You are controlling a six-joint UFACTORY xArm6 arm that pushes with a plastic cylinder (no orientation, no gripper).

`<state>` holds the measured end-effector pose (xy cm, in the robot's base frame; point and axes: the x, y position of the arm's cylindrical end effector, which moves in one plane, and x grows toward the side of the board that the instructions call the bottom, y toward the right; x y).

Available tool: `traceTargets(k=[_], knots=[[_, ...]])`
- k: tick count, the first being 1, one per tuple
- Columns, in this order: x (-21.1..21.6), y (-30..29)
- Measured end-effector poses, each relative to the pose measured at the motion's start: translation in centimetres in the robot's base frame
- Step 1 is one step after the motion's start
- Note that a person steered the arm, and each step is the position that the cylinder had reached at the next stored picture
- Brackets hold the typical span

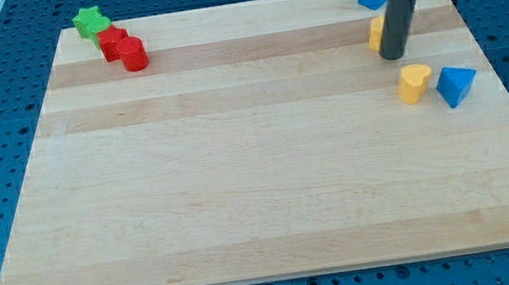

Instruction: Push the yellow heart parallel to the bottom of the yellow hexagon

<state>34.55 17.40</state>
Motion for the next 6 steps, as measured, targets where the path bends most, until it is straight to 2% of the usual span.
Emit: traceTargets(k=[3, 4, 6], knots=[[-6.2, -1.0], [-5.9, -0.9], [1.2, -2.8]])
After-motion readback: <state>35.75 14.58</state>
